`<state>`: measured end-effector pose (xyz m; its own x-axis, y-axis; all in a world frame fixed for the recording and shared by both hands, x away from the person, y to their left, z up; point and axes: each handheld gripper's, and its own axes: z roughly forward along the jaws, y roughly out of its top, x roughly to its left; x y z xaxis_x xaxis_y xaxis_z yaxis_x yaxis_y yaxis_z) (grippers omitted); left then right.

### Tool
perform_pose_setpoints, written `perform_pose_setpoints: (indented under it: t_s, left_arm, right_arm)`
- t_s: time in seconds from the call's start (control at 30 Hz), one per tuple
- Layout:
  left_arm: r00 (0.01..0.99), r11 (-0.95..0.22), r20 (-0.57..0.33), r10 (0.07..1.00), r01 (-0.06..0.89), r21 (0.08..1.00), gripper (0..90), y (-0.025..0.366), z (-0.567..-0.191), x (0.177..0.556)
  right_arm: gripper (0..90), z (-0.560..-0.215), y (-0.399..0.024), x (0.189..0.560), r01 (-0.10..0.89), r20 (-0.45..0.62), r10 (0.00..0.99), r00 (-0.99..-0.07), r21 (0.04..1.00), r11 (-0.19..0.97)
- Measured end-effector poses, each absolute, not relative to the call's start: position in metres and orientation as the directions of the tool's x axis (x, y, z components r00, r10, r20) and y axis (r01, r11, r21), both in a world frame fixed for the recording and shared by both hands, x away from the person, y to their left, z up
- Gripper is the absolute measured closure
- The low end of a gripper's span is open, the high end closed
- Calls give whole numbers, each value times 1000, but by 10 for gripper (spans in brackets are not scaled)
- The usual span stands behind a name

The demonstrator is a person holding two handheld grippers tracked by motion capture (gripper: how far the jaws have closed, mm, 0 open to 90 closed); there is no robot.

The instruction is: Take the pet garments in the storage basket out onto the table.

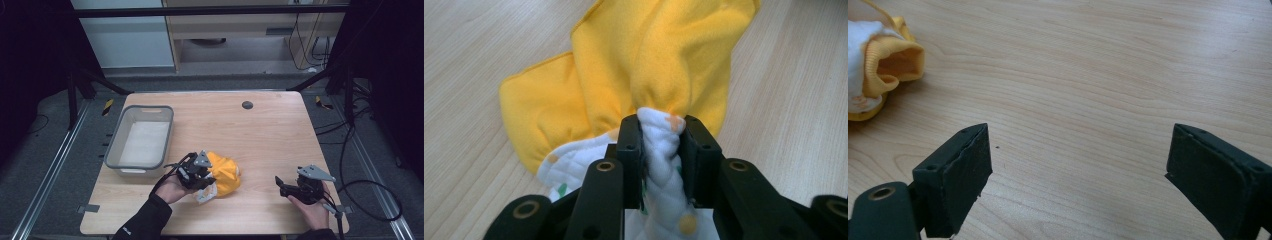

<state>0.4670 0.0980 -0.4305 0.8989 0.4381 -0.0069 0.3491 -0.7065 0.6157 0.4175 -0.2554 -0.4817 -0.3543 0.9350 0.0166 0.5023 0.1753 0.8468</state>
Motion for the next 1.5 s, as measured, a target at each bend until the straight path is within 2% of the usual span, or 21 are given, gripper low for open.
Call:
perform_pose_setpoints:
  t_s: [0.43,0.6,0.73,0.9,1.17,1.5]
  left_arm:
    - [902,-714,-17,432,353,604,632,96,-436,465]
    - [898,-713,-14,440,359,603,510,96,-437,464]
    - [895,-707,-12,446,360,608,465,98,-436,463]
    - [887,-697,-9,462,369,614,330,104,-434,461]
    - [863,-649,-28,504,400,647,250,120,-431,456]
    - [831,-590,-18,556,410,695,193,141,-426,447]
  right_arm:
    - [106,-482,-256,417,503,17,935,-354,847,175]
    - [104,-482,-256,418,498,8,935,-355,848,182]
    - [103,-482,-256,418,504,17,936,-353,846,174]
    - [103,-482,-256,418,502,13,936,-351,847,176]
    - [100,-482,-256,418,503,11,937,-349,846,177]
    - [100,-482,-256,417,502,9,936,-351,846,180]
